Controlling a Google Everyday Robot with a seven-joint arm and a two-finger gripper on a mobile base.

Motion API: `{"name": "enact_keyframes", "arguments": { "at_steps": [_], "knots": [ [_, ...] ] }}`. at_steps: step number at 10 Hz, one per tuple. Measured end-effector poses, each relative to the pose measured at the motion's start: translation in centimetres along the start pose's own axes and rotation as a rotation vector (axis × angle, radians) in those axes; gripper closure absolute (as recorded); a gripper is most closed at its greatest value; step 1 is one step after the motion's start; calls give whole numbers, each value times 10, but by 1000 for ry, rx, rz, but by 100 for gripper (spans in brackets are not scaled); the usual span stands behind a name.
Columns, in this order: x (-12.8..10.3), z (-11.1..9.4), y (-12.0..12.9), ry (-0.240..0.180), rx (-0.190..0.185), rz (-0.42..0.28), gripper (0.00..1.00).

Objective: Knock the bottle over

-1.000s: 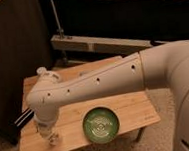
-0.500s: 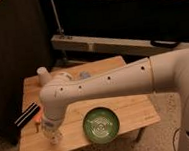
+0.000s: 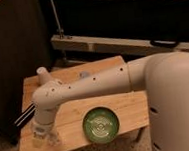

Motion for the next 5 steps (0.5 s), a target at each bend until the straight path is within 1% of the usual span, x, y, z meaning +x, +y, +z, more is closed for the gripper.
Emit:
{"name": "enact_keyframes", "arguments": {
  "at_steps": [1, 2, 3, 5],
  "knots": [
    [-11, 8, 2, -9, -9, 1, 96],
    [-17, 11, 2, -16, -5, 6, 96],
    [-21, 9, -2, -27, 12, 14, 96],
    [-23, -1, -20, -39, 46, 36, 96]
  ]
}}
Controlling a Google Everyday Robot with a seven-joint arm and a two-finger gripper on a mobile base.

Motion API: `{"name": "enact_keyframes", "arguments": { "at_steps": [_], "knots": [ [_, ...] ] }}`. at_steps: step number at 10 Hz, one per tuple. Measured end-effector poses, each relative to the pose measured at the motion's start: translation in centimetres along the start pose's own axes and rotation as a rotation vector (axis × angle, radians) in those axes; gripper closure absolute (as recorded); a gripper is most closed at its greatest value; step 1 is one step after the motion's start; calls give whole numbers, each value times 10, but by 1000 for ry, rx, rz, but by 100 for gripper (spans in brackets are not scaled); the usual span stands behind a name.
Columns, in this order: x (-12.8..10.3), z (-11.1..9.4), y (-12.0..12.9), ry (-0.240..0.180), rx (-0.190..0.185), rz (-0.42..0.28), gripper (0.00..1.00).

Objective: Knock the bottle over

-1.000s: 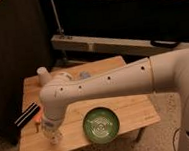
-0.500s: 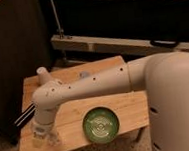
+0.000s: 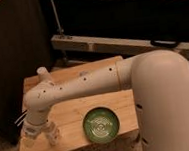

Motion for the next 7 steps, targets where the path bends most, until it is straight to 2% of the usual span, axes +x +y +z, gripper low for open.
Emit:
{"name": "enact_keyframes", "arguments": {
  "at_steps": [2, 4, 7],
  "knots": [
    [12, -20, -32, 8, 36, 32, 96],
    [32, -45, -65, 35, 78, 78, 96],
    [73, -82, -97, 123, 150, 142, 96]
  ]
}}
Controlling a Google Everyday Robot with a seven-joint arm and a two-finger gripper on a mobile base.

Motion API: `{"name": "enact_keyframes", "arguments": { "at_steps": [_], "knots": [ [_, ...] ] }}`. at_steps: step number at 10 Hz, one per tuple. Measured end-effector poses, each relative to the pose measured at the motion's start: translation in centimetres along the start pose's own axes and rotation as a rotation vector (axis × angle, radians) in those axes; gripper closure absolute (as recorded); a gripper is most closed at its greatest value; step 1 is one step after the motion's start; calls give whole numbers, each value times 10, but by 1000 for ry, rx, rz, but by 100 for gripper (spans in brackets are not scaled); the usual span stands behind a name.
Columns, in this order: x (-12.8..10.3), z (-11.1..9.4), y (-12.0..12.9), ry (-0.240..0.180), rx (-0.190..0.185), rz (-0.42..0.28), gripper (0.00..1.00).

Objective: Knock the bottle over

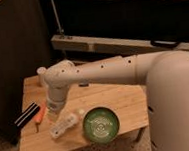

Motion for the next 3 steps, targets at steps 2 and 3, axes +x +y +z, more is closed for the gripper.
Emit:
{"name": "enact_keyframes", "arguments": {
  "at_steps": [2, 3],
  "knots": [
    [12, -7, -15, 32, 23, 41, 96],
    [11, -6, -14, 33, 22, 39, 96]
  ]
}}
